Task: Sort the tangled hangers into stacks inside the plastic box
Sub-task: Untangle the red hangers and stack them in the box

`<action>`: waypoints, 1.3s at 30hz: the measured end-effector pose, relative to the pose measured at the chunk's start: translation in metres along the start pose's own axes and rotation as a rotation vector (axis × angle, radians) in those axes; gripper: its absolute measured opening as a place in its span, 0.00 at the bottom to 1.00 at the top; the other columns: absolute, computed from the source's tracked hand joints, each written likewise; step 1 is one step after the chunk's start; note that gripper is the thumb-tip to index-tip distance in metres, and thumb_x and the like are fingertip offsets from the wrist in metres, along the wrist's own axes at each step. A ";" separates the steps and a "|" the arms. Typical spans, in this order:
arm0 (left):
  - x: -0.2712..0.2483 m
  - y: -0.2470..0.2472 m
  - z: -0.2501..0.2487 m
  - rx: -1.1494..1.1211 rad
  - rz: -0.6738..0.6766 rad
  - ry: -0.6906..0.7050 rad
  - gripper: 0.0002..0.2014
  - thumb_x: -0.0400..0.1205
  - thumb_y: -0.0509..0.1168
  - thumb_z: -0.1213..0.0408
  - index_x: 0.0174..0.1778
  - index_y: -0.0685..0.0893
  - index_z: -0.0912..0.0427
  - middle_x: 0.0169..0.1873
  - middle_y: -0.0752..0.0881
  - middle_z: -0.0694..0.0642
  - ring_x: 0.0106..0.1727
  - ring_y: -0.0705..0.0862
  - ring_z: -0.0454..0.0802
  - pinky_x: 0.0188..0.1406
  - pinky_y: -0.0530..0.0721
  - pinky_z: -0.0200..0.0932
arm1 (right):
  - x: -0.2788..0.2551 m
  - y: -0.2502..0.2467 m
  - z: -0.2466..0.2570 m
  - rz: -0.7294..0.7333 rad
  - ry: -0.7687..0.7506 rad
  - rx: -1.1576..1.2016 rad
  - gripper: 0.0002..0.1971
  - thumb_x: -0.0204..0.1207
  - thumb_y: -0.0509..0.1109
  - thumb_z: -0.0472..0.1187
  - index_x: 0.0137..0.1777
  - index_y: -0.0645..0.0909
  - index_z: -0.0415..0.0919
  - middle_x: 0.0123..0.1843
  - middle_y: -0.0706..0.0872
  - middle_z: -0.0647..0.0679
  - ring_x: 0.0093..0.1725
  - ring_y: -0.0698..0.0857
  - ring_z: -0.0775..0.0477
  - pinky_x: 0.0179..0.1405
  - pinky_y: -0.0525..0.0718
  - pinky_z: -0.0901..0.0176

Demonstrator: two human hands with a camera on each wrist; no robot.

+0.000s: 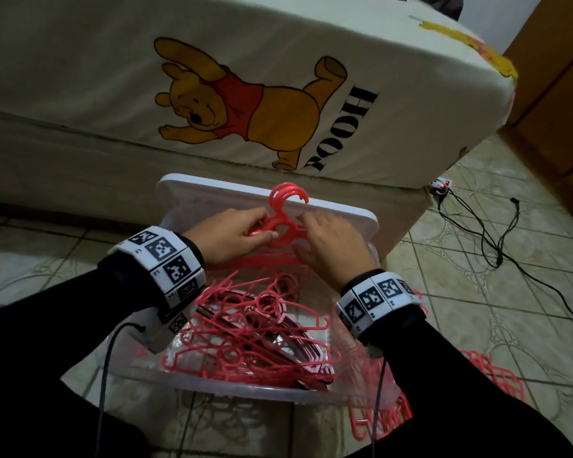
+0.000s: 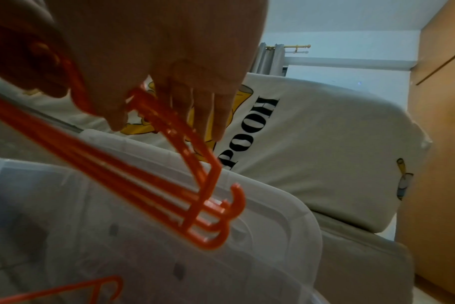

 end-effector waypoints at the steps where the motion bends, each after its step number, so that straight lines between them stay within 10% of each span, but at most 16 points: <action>1: 0.000 0.000 0.000 -0.017 -0.011 0.005 0.13 0.83 0.61 0.48 0.53 0.79 0.53 0.42 0.87 0.52 0.44 0.84 0.51 0.49 0.82 0.57 | 0.000 0.003 0.001 0.045 0.015 -0.016 0.15 0.81 0.61 0.46 0.64 0.71 0.40 0.61 0.82 0.43 0.60 0.81 0.40 0.51 0.77 0.49; 9: -0.002 -0.001 0.003 0.650 -0.235 -0.066 0.16 0.82 0.52 0.39 0.51 0.72 0.48 0.39 0.84 0.52 0.44 0.85 0.57 0.33 0.68 0.44 | 0.005 0.014 0.015 0.110 -0.022 -0.057 0.08 0.83 0.55 0.35 0.57 0.72 0.38 0.53 0.86 0.41 0.50 0.86 0.35 0.36 0.71 0.50; 15: 0.001 -0.020 0.015 0.759 -0.281 -0.184 0.15 0.83 0.53 0.49 0.49 0.81 0.54 0.43 0.85 0.60 0.46 0.84 0.61 0.36 0.69 0.46 | -0.002 0.024 0.020 0.076 0.036 0.111 0.30 0.78 0.66 0.52 0.75 0.63 0.37 0.72 0.71 0.39 0.67 0.75 0.39 0.63 0.78 0.47; 24: -0.003 -0.040 0.034 0.842 -0.296 -0.268 0.17 0.83 0.53 0.51 0.45 0.83 0.55 0.41 0.85 0.58 0.44 0.84 0.59 0.34 0.68 0.44 | -0.031 0.047 0.061 0.383 -0.408 0.049 0.29 0.74 0.58 0.70 0.54 0.78 0.43 0.50 0.84 0.45 0.46 0.83 0.43 0.42 0.81 0.52; 30: -0.002 -0.043 0.039 0.697 -0.328 -0.273 0.18 0.84 0.53 0.49 0.56 0.84 0.54 0.48 0.86 0.60 0.51 0.84 0.62 0.39 0.71 0.46 | -0.041 0.072 0.077 0.693 -0.387 0.214 0.11 0.76 0.69 0.46 0.49 0.86 0.37 0.44 0.88 0.41 0.41 0.83 0.41 0.40 0.80 0.54; 39: -0.002 -0.043 0.034 0.499 -0.318 -0.299 0.23 0.83 0.52 0.39 0.55 0.77 0.55 0.47 0.85 0.59 0.53 0.82 0.62 0.42 0.74 0.49 | -0.001 0.003 0.016 0.289 -0.122 0.614 0.07 0.80 0.67 0.41 0.44 0.81 0.38 0.38 0.84 0.50 0.37 0.81 0.50 0.40 0.79 0.55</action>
Point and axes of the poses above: each hand's wrist, its own x-axis towards the middle knuckle, its own y-axis out of the palm, z = x × y, the point moved 3 cm from there along x, towards the middle knuckle
